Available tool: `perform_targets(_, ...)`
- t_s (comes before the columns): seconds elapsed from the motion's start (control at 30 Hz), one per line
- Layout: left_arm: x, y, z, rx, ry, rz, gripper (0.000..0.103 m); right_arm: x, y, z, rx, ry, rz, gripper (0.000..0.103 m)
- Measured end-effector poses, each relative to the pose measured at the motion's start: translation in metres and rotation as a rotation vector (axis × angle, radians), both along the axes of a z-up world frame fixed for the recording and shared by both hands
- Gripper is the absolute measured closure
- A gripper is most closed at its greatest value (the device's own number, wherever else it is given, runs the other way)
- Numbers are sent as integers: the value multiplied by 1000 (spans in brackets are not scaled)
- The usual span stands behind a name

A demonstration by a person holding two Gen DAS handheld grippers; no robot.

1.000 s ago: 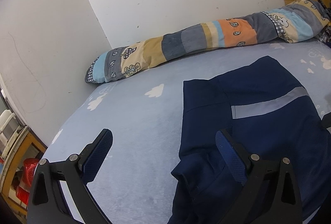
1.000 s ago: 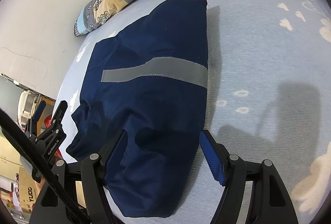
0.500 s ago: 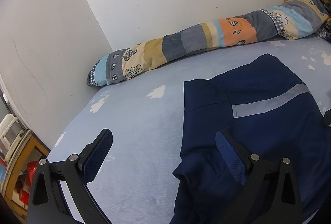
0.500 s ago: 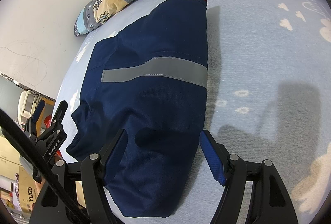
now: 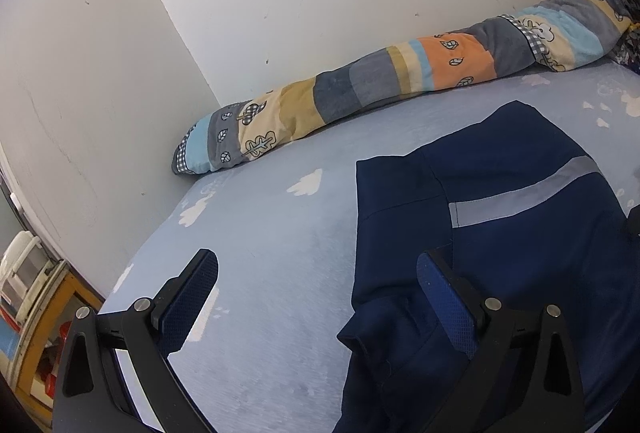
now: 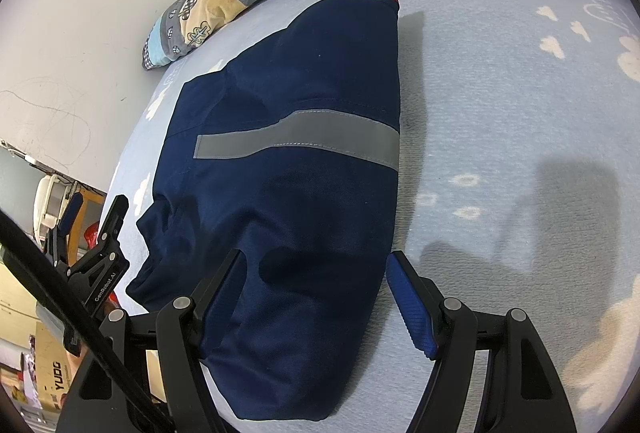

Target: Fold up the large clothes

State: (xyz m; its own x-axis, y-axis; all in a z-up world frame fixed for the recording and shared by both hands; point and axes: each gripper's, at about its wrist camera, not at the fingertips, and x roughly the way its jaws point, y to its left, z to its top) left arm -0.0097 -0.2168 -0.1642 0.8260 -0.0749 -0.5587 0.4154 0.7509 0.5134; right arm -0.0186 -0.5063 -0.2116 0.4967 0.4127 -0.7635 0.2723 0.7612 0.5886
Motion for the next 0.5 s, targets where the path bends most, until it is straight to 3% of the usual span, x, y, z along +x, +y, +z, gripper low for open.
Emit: perform_targets(0.5, -3, -2, 0, 19, -17, -14, 3, 0, 0, 0, 0, 2, -3, 26)
